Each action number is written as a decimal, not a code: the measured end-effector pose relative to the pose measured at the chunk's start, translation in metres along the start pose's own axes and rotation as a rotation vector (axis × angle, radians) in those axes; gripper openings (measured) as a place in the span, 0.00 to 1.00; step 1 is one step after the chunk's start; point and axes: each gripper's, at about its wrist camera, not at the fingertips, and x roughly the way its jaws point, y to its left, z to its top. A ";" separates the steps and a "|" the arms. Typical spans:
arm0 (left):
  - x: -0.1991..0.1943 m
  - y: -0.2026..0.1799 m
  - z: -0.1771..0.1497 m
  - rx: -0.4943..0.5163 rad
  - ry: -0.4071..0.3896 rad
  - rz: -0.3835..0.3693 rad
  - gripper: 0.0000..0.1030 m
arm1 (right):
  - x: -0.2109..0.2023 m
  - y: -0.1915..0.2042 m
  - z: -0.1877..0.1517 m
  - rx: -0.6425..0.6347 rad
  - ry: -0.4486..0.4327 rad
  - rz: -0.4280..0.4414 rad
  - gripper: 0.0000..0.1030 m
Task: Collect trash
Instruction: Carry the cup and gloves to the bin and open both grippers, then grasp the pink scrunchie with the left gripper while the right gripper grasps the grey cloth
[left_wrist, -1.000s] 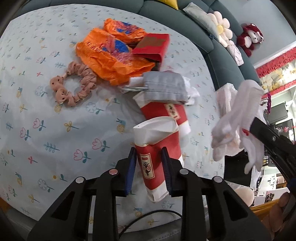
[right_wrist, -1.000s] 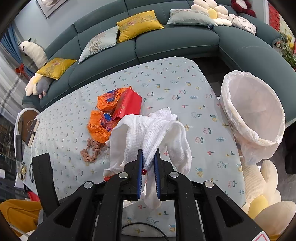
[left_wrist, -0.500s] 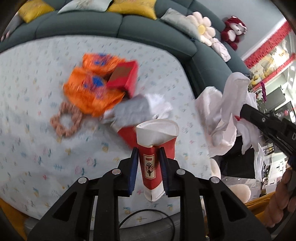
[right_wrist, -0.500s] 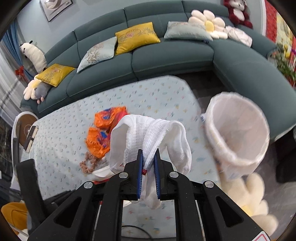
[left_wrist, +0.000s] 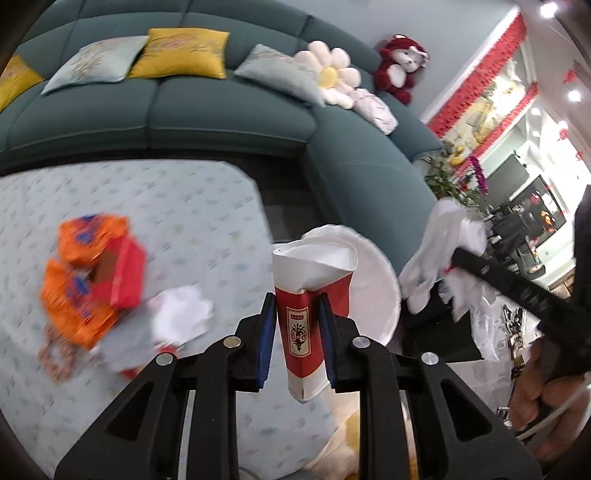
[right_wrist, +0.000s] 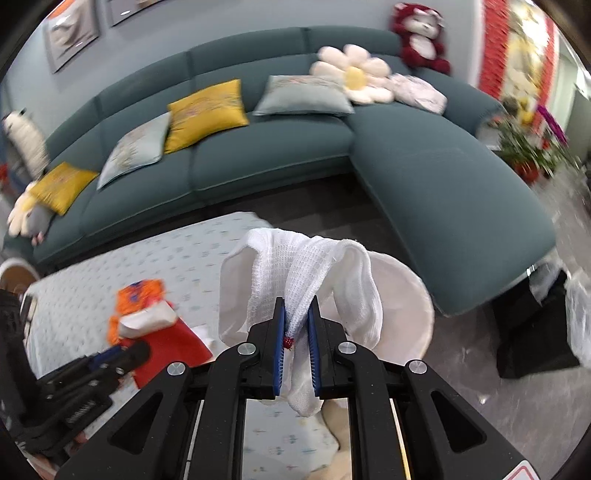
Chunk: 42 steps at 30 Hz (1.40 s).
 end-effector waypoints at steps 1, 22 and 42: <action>0.008 -0.009 0.005 0.009 0.003 -0.009 0.21 | 0.003 -0.008 0.001 0.019 0.008 -0.002 0.11; 0.125 -0.075 0.025 0.062 0.108 -0.095 0.31 | 0.046 -0.089 0.010 0.203 0.032 -0.103 0.33; 0.040 0.008 0.003 0.010 0.048 0.142 0.37 | 0.004 -0.021 0.013 0.061 -0.041 -0.038 0.44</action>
